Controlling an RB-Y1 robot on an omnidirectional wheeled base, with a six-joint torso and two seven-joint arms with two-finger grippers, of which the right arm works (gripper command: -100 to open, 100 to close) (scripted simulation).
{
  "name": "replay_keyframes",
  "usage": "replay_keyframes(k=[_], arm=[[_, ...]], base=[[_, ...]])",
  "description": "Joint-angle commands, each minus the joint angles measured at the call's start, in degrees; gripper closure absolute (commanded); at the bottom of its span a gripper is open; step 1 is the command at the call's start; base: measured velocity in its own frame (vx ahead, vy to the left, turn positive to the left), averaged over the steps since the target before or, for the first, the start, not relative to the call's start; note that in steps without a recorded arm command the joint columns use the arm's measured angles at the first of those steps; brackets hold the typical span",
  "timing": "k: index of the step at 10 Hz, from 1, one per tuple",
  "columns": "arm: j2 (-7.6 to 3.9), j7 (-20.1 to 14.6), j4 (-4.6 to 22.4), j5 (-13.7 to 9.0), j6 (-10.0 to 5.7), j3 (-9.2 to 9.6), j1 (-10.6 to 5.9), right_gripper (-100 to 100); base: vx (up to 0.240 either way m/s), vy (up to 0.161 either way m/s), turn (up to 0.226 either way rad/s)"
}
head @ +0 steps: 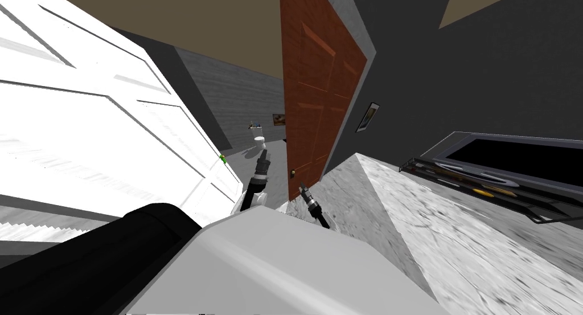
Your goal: Push the door open
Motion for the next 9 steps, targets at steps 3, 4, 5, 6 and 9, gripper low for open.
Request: replay_keyframes(k=[3,4,5,6,9], arm=[[0.09,-0.6,3.8,0.4,-0.69,1.20,-1.59,-100],[0.07,-0.8,4.6,0.5,-0.83,1.49,-1.93,-100],[0.06,-0.9,5.2,0.6,-0.94,1.71,-2.18,-100],[0.04,-1.2,6.5,0.8,-1.14,2.15,-2.69,-100],[0.34,-0.7,5.8,0.6,-0.81,1.69,-2.30,-100]], base=[[0.072,-0.022,0.001],[0.090,-0.014,0.000],[0.079,-0.002,0.001],[0.095,-0.003,-0.001],[0.094,0.041,0.022]])
